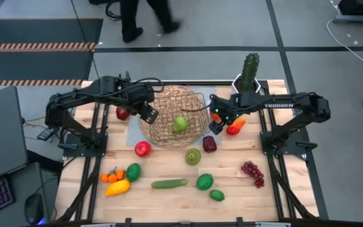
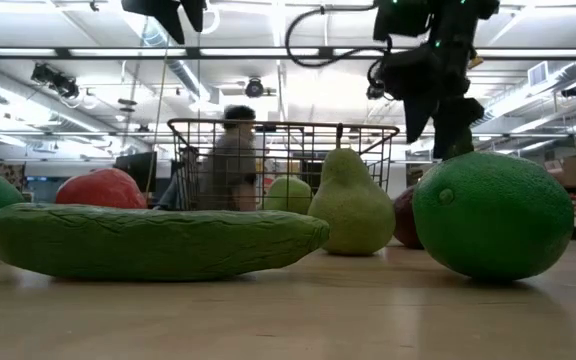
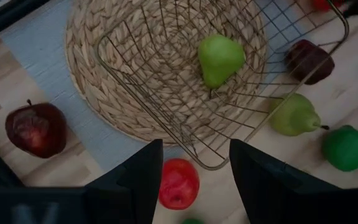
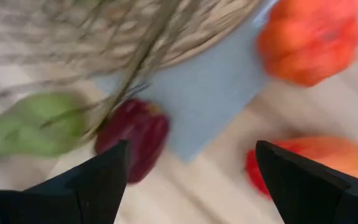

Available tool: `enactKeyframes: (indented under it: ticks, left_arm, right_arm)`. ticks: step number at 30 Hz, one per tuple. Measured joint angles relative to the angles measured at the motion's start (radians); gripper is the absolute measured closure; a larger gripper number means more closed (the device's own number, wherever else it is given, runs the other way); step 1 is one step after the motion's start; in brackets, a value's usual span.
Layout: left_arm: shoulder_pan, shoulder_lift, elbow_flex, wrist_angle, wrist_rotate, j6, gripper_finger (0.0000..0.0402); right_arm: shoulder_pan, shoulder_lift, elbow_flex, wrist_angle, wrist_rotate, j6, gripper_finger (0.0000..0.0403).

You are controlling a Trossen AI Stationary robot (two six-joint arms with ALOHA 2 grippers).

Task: Build produce basket
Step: Adjust the gold wire basket

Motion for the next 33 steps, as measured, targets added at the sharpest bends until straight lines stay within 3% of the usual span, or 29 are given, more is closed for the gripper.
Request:
enactKeyframes:
  ticks: [8, 16, 24, 33]
  left_arm:
    - [-0.06, 0.0, 0.0, 0.014, 0.023, -0.005, 0.0207]
    - [-0.154, 0.002, 0.0, 0.08, 0.097, -0.039, 0.0207]
    - [-0.224, 0.002, 0.0, 0.102, 0.1, -0.165, 0.0207]
    - [-0.31, 0.011, 0.0, 0.118, 0.167, -0.206, 0.0207]
  right_arm:
    - [0.073, 0.038, 0.0, 0.073, 0.068, 0.061, 0.0055]
    - [0.077, 0.111, 0.0, 0.193, 0.01, 0.09, 0.0055]
    - [0.067, 0.121, 0.0, 0.283, 0.016, 0.088, 0.0055]
    - [0.063, 0.087, 0.0, 0.25, -0.086, 0.044, 0.0055]
